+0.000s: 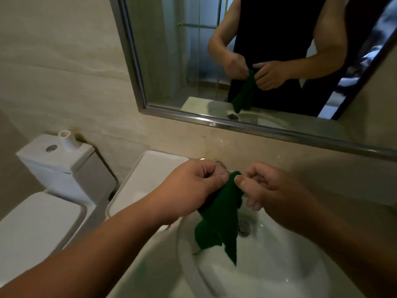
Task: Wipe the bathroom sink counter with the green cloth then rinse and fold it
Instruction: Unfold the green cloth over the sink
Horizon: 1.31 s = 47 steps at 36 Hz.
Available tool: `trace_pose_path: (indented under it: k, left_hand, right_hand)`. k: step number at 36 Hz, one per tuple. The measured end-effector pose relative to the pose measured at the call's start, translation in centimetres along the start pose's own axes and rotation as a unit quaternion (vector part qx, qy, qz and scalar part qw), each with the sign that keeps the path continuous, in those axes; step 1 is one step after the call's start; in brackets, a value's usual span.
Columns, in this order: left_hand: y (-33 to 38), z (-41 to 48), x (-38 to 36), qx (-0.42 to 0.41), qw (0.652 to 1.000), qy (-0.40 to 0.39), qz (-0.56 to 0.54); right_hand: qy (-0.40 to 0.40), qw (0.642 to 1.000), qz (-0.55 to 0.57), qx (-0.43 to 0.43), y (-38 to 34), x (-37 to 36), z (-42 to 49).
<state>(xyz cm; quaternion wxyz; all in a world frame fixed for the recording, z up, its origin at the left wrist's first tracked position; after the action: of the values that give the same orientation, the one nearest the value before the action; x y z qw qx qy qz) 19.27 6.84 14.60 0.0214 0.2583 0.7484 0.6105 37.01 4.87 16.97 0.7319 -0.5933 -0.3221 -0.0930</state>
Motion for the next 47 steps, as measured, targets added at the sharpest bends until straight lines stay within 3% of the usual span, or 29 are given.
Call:
trace_pose_path:
  k: [5,16,23,27,33,38,42,47]
  left_hand:
    - [-1.9,1.6,-6.5,0.017,0.993,-0.036,-0.109]
    - [-5.1,2.4,-17.0,-0.009,0.990,-0.087,-0.113]
    - [-5.8,-1.9,-20.9,-0.052,0.981,-0.133,-0.130]
    - [-6.5,-5.7,-21.8,-0.067,0.983,-0.103,-0.136]
    - [-5.7,-11.6,-24.5,-0.085,0.976,-0.114,-0.164]
    - [-4.6,-14.2,-26.0,-0.092,0.970,-0.123,-0.187]
    - [-4.5,-15.3,-26.9,-0.088,0.968,-0.145,-0.186]
    - [-4.6,-15.5,-27.5,-0.102,0.977,-0.162,-0.098]
  right_hand:
    - [-0.030,0.988,0.141,-0.048,5.8,-1.0,-4.9]
    - [0.042,0.988,0.148,-0.022,13.5,-1.4,-12.6]
    - [0.158,0.987,0.014,-0.027,12.5,-1.3,-20.1]
    - [0.210,0.977,-0.009,-0.036,10.1,-1.9,-25.3]
    - [0.186,0.963,-0.186,-0.059,5.1,-4.5,-31.6]
    - [0.180,0.922,-0.343,-0.030,3.0,-4.4,-34.1]
    - [0.192,0.929,-0.313,-0.040,2.9,-3.5,-36.2]
    - [0.232,0.940,-0.243,-0.064,2.7,-2.4,-37.9]
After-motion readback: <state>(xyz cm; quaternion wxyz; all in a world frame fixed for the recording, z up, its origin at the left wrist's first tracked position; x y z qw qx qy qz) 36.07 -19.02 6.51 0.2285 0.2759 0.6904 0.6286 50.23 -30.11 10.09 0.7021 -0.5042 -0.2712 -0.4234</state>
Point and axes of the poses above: each hand's wrist, its own z-axis towards the middle knuckle, its own x-axis out of the back of the hand, y = z × x, the point moved 6 cm from there along z, towards the middle knuckle, and after that the axes turned 9 degrees about x, right-handed, at the moved point
